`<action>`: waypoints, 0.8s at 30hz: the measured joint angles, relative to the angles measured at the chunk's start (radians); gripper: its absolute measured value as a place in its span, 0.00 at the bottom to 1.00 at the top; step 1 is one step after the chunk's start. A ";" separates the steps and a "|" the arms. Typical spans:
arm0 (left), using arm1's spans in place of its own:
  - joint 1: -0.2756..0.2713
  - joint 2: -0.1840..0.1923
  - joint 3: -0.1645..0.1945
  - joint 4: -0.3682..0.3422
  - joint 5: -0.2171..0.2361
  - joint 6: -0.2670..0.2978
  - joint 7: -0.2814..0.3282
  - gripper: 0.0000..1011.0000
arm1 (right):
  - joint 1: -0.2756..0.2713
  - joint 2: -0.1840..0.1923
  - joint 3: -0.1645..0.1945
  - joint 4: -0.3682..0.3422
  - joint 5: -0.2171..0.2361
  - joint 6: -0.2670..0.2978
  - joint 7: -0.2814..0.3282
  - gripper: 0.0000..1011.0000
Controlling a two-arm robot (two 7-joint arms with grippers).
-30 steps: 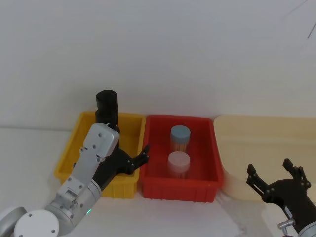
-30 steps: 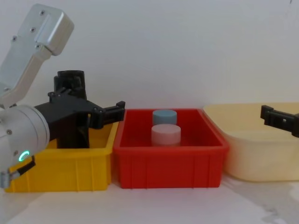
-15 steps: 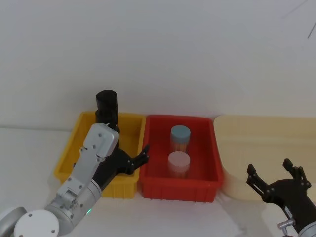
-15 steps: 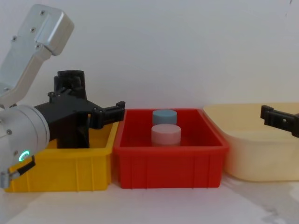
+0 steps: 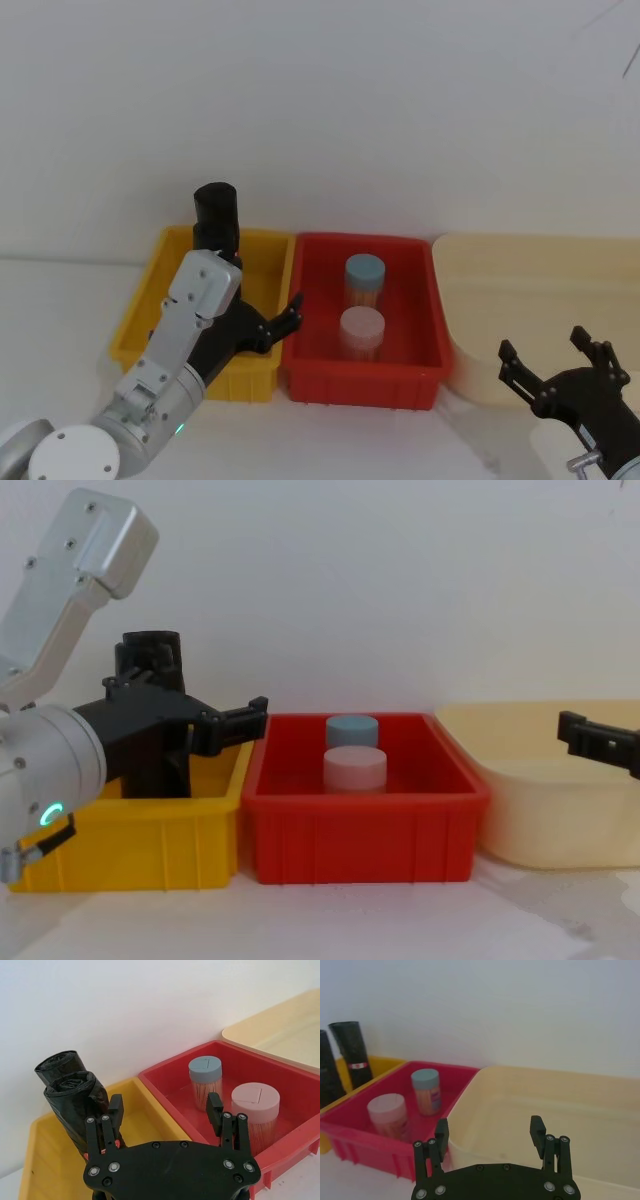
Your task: Pick up the garbage bag with the one hand and transfer it to the other hand.
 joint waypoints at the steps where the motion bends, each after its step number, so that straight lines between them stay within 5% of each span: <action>1: 0.000 0.000 0.000 0.000 0.000 0.000 0.000 0.99 | -0.004 0.009 0.001 -0.007 0.004 0.005 0.016 0.99; 14: 0.000 0.000 0.000 0.000 0.000 0.000 0.000 0.99 | 0.005 0.063 -0.021 -0.043 0.015 0.030 0.128 0.99; 24: 0.000 0.000 0.000 0.000 0.000 0.000 0.000 0.99 | 0.082 0.086 -0.088 -0.034 0.004 0.064 0.227 0.99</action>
